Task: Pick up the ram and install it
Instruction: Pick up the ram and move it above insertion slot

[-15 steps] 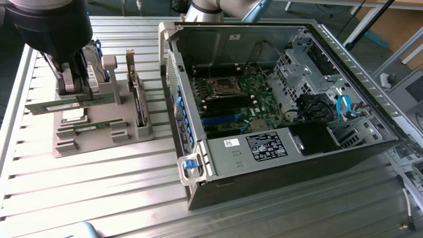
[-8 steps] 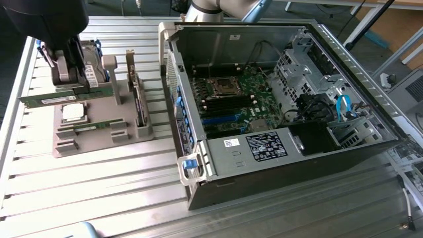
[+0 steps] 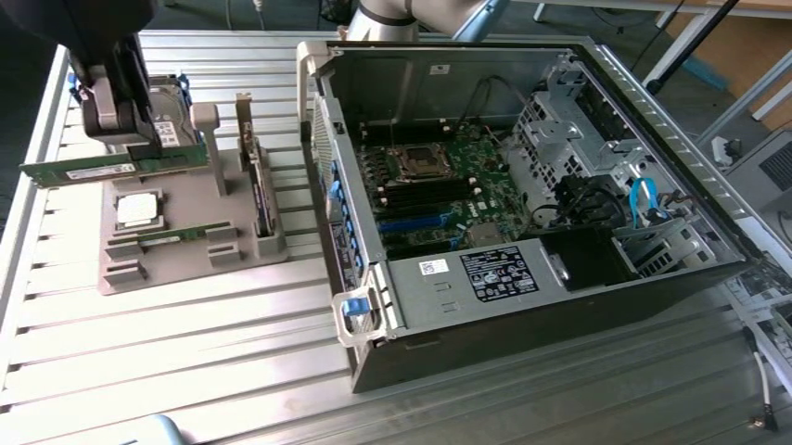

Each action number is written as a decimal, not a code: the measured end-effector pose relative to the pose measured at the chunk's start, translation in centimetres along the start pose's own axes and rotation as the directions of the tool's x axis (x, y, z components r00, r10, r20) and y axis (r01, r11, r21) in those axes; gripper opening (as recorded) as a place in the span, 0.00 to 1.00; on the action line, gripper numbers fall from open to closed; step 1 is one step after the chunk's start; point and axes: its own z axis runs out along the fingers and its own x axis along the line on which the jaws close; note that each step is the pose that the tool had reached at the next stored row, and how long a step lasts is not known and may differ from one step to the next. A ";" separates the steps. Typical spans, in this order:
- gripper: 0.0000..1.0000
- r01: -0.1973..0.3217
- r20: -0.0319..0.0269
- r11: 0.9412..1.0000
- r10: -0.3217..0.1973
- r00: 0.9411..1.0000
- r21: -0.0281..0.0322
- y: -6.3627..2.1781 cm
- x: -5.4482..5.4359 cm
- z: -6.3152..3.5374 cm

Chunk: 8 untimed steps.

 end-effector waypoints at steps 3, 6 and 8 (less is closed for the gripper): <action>0.12 0.000 0.000 1.000 0.000 1.000 0.000 0.01 0.0 -0.68; 0.12 0.000 0.000 1.000 0.000 1.000 0.000 0.02 -0.1 -1.35; 0.12 0.000 0.000 1.000 0.000 1.000 0.000 0.03 -0.1 -1.70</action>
